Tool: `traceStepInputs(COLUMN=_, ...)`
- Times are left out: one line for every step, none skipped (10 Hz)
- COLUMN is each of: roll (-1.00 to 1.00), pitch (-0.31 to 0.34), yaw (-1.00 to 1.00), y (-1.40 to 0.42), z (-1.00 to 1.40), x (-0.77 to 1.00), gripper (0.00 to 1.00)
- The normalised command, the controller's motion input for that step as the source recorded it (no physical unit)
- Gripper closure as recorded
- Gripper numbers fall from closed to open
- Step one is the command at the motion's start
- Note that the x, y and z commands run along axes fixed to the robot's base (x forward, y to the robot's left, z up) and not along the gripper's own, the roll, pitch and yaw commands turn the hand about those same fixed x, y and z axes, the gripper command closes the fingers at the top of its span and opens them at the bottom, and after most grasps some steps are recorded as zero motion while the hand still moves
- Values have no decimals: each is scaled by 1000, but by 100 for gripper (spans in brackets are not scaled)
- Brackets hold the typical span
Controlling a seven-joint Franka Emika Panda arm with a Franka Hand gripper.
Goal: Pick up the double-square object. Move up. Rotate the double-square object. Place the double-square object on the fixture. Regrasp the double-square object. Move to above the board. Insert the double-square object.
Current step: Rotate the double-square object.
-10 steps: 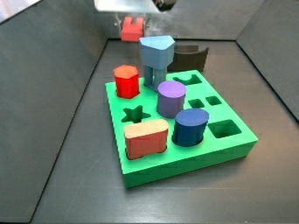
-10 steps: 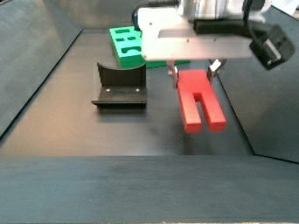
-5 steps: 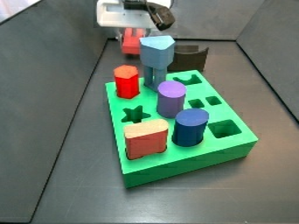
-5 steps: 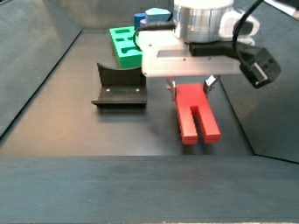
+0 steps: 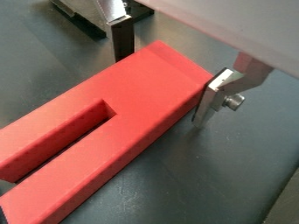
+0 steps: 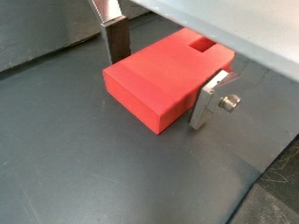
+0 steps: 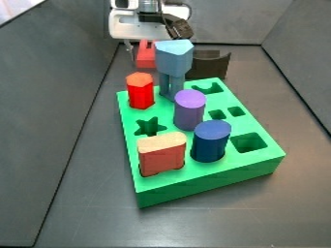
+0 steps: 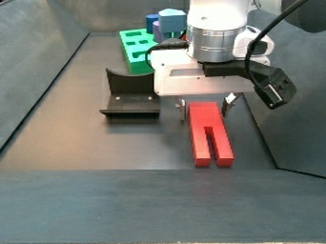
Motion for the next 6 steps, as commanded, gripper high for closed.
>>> traceStepInputs(roll=0, pitch=0, yaw=0, y=0, z=1000, x=0, gripper=0)
traceStepInputs(roll=0, pitch=10, yaw=0, y=0, z=1000, x=-7, gripper=0)
traceStepInputs(roll=16, pitch=35, yaw=-5, y=2, z=1000, x=-16, gripper=0)
traceStepInputs(roll=30, pitch=59, yaw=-8, y=3, z=1000, x=-15, gripper=0)
traceStepInputs(roll=48, pitch=79, yaw=-10, y=6, z=1000, x=-12, gripper=0)
traceStepInputs(roll=66, pitch=89, yaw=-7, y=4, z=1000, x=-16, gripper=0)
